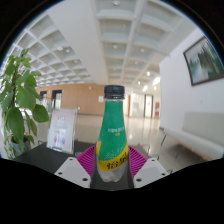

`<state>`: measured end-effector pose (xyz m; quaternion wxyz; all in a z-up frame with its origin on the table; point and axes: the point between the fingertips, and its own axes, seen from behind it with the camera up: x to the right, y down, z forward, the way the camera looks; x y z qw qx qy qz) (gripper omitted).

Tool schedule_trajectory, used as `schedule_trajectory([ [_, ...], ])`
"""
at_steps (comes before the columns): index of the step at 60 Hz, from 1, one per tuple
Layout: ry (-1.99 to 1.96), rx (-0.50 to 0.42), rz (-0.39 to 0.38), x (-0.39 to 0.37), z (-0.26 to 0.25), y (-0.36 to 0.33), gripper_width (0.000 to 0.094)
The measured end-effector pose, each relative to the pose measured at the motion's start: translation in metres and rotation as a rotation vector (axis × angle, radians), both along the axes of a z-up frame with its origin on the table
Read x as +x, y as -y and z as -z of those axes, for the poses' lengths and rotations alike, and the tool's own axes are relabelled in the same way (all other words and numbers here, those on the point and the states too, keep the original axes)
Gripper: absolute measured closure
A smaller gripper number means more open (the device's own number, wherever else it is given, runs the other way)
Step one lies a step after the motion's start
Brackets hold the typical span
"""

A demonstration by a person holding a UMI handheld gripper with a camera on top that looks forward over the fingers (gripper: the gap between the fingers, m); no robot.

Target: Pour water

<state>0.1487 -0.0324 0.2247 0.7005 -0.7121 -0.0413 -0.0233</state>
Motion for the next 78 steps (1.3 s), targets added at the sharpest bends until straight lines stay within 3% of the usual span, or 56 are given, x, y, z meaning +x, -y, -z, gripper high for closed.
schedule_trajectory([
  [5, -0.024, -0.108, -0.005, -0.002, 0.069, -0.001, 0.0507],
  [17, 0.001, -0.279, -0.032, -0.013, 0.169, -0.001, 0.0492],
  [19, -0.002, -0.227, -0.031, -0.016, 0.163, 0.002, 0.0507],
  [24, -0.021, -0.232, -0.012, -0.027, 0.15, -0.007, 0.0491],
  [31, -0.026, -0.27, -0.004, -0.027, 0.151, -0.006, 0.0361],
  [33, -0.022, -0.295, 0.009, -0.028, 0.15, -0.005, 0.0295],
  [37, -0.022, -0.309, 0.019, -0.023, 0.146, 0.012, 0.0054],
  [39, -0.027, -0.312, 0.022, -0.024, 0.14, 0.021, 0.0115],
  [43, -0.042, -0.328, 0.03, -0.027, 0.133, 0.048, 0.0068],
  [56, -0.085, -0.363, 0.1, -0.044, 0.091, 0.152, 0.0078],
  [68, -0.014, -0.297, 0.142, -0.053, 0.046, 0.238, 0.0076],
  [78, -0.011, -0.317, 0.15, -0.06, 0.043, 0.289, 0.0079],
])
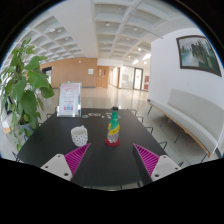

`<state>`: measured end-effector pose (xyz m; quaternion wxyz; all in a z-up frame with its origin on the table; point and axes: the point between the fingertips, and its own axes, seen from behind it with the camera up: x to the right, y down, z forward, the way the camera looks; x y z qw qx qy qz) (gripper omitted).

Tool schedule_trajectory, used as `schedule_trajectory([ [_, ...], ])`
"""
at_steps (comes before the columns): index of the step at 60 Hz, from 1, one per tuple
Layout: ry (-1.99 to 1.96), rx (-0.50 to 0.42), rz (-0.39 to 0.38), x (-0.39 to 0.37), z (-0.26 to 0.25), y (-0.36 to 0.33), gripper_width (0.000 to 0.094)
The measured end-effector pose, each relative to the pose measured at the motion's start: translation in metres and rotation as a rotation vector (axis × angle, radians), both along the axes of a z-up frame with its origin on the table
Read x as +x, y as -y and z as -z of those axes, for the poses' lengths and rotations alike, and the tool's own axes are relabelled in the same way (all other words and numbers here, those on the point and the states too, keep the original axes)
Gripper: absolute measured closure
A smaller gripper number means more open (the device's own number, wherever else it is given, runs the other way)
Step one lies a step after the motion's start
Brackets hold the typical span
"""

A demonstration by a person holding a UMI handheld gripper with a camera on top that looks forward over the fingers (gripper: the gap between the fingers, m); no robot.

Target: Pour water

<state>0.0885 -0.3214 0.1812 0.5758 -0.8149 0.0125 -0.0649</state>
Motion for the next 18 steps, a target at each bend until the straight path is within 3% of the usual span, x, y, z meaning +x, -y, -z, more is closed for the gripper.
schedule_trajectory([
  [18, -0.011, 0.01, 0.008, 0.004, 0.0, 0.03, 0.0081],
])
